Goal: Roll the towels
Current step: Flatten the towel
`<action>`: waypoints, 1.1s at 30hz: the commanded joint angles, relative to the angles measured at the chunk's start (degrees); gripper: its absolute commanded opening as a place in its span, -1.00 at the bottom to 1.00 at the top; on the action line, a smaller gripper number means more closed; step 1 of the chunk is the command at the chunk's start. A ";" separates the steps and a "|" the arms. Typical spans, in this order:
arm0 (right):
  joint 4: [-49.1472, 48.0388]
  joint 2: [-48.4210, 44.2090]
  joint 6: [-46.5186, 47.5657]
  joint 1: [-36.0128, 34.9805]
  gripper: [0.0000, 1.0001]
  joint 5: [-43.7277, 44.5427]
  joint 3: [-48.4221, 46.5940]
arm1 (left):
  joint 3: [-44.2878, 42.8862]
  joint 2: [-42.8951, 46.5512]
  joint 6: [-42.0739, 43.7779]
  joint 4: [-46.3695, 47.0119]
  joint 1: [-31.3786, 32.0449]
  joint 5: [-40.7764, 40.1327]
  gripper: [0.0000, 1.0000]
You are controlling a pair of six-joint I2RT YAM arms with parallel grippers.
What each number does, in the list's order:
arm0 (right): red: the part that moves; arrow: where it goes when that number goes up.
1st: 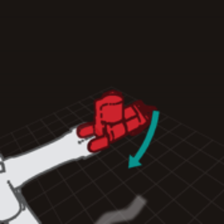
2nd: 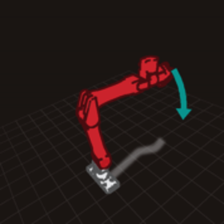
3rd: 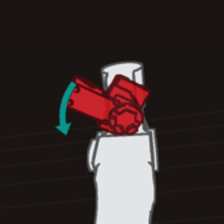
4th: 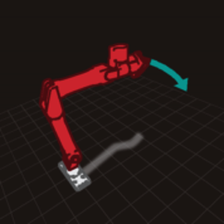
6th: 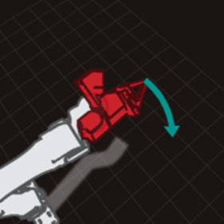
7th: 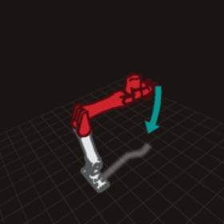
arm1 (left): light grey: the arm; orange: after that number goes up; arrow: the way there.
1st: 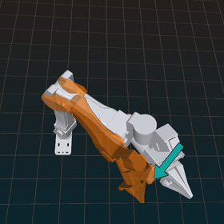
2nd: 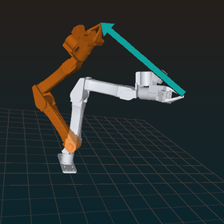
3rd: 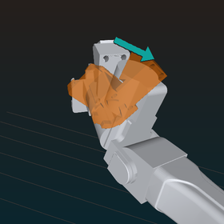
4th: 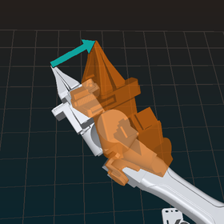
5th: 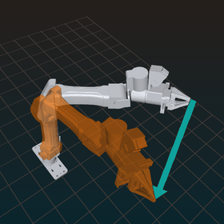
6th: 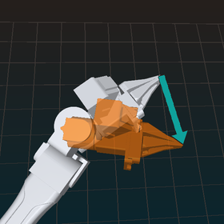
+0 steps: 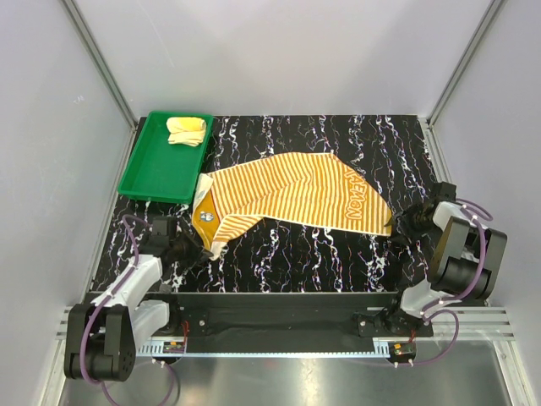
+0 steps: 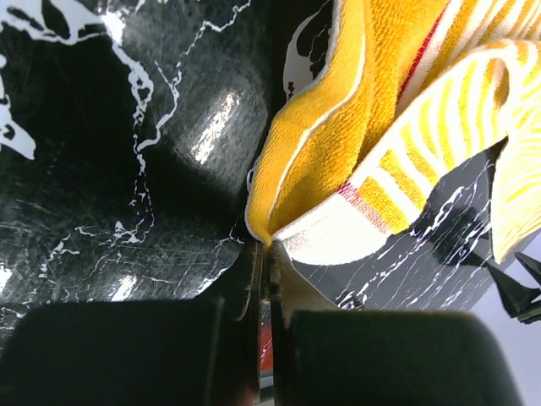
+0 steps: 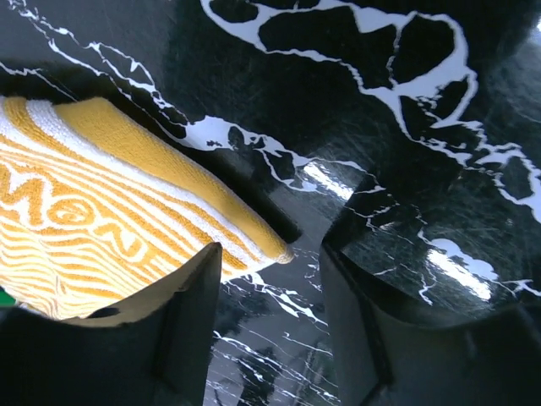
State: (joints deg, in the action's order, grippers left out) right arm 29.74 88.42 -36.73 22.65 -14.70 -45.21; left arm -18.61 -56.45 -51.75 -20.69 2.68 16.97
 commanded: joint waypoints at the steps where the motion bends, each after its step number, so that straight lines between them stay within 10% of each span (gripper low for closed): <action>1: -2.92 2.63 0.26 -0.16 0.09 -1.03 1.70 | -2.13 -0.86 2.09 1.44 -0.13 -0.36 -1.00; 13: -3.20 3.51 2.63 -0.24 -1.00 -3.67 -0.31 | -3.62 -1.48 6.30 2.41 -0.48 1.13 -1.00; 33: 23.24 -24.70 -3.44 2.30 -1.00 3.09 -37.19 | -42.28 14.61 20.36 -27.38 -0.48 -14.50 -1.00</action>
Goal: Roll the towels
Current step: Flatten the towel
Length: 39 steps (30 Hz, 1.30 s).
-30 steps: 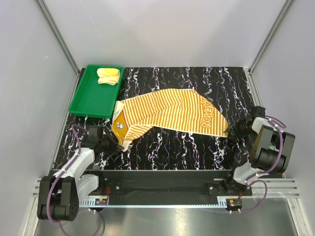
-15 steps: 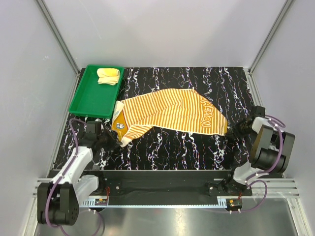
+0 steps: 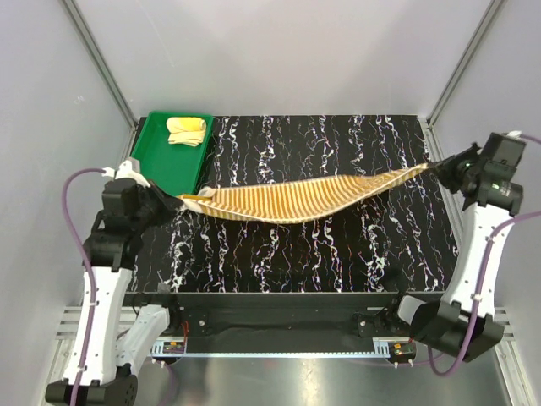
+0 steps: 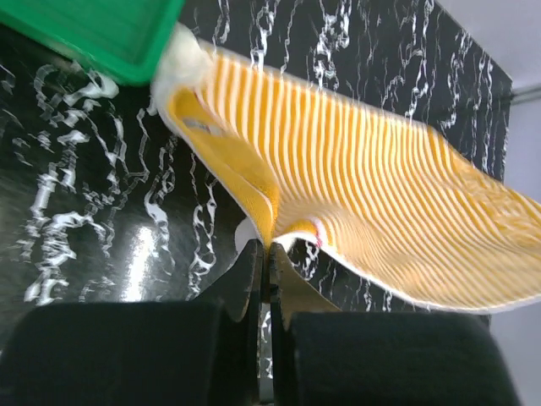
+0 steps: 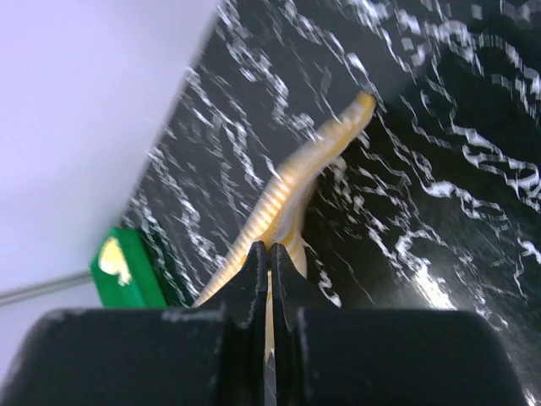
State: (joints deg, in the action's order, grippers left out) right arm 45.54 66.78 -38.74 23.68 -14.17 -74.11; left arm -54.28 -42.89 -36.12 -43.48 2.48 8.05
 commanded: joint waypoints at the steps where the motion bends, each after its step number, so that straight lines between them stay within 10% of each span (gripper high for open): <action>1: 8.68 -3.32 -0.73 2.06 -1.00 2.49 -10.42 | -9.41 1.32 5.35 -4.94 -0.28 -6.38 -1.00; 18: 0.79 15.20 -4.24 4.18 -1.00 -10.51 -22.39 | -19.62 -18.79 0.53 13.93 -0.28 3.28 -1.00; 29: 4.64 28.41 -2.05 4.27 -1.00 -12.11 -44.81 | -45.03 -37.09 2.54 14.66 -0.20 5.48 -1.00; 39: -1.94 10.57 1.12 4.44 -1.00 -4.04 -5.50 | -13.69 -21.37 3.77 17.82 -0.20 7.59 -1.00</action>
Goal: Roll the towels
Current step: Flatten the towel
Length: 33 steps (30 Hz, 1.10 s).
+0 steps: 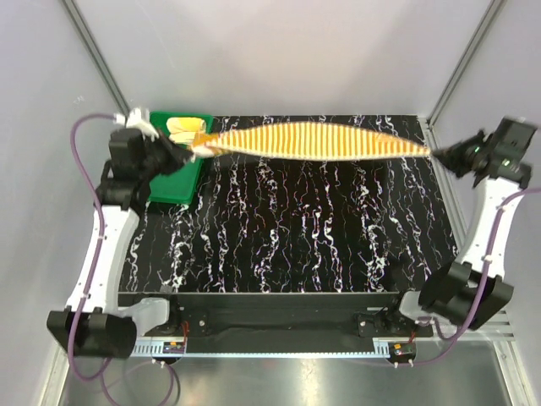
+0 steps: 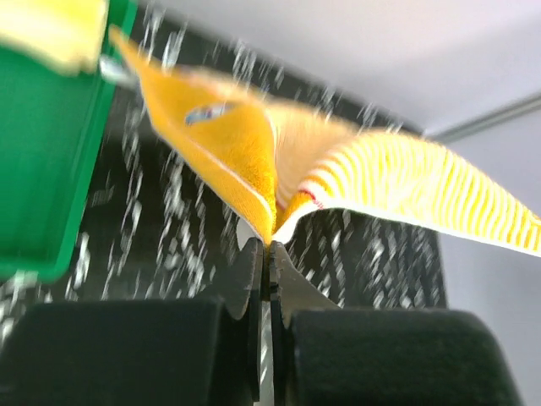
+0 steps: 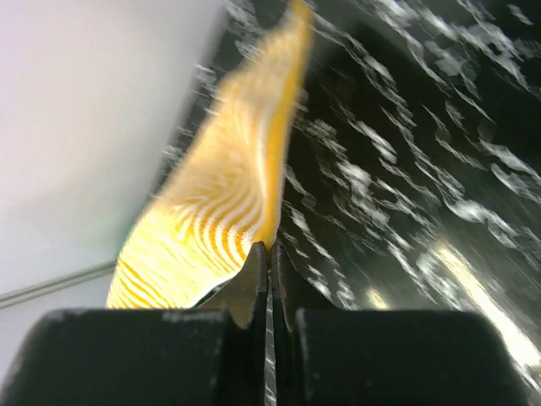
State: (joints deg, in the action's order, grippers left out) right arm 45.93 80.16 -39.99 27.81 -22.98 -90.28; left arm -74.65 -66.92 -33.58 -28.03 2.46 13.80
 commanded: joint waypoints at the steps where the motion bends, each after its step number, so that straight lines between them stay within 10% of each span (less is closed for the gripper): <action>1: -2.95 -4.90 3.24 0.49 -1.00 5.66 14.13 | 12.28 4.93 1.15 2.54 -0.17 2.02 -1.00; 11: -7.52 -6.51 2.81 6.37 -1.00 6.19 40.08 | 32.02 12.16 1.07 -4.39 -0.26 1.32 -1.00; 33: -4.89 -22.38 -2.81 10.76 -0.77 16.65 47.65 | 41.34 16.72 -7.09 -5.54 -0.26 5.53 -0.93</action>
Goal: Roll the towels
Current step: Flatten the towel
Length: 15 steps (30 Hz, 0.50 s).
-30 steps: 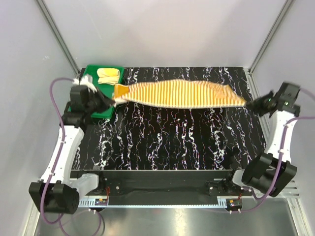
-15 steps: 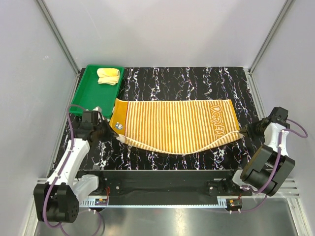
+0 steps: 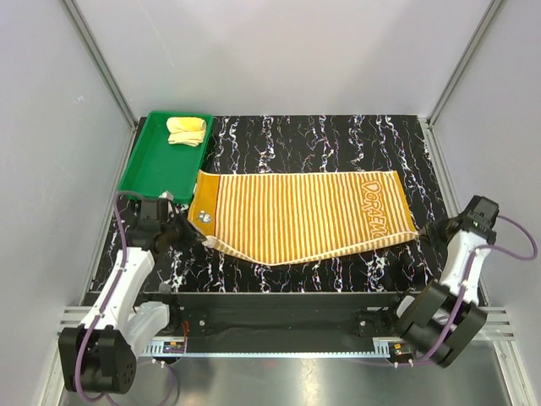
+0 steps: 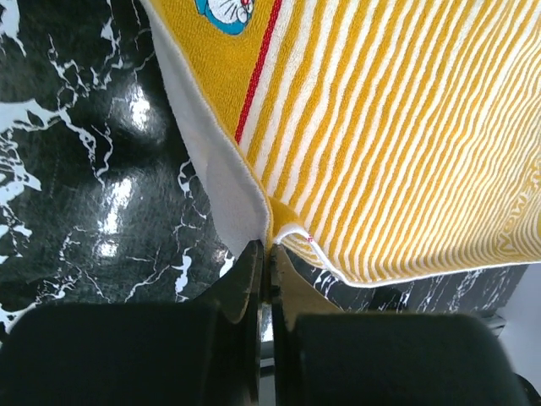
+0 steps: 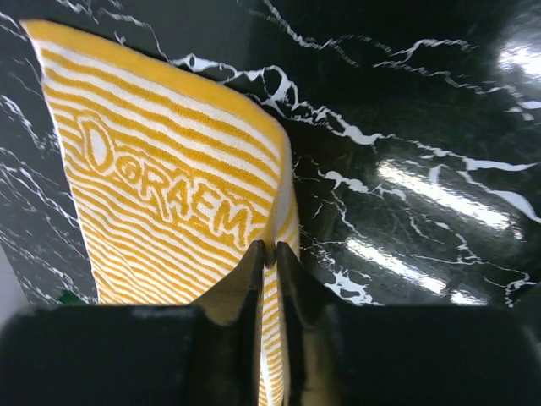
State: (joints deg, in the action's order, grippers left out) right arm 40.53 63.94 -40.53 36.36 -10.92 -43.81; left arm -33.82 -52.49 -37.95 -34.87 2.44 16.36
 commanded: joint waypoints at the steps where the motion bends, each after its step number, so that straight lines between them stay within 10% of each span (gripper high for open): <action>1: 0.25 -7.76 -2.79 2.66 -0.64 4.33 1.71 | 1.04 4.22 -3.52 1.21 -0.24 3.59 -0.91; 9: 4.81 -17.00 -3.59 3.02 0.85 3.45 3.99 | -4.84 17.06 -4.94 -16.34 -0.33 -0.80 -0.04; 15: 5.00 -21.14 -3.68 3.02 0.79 -3.72 3.30 | -6.43 23.83 -2.57 -20.77 -0.33 -3.43 0.66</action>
State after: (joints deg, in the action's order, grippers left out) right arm 45.65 44.27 -43.88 39.29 -9.65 -39.35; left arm -38.17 -30.15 -41.85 -52.29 2.39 15.40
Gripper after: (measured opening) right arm 0.906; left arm 0.797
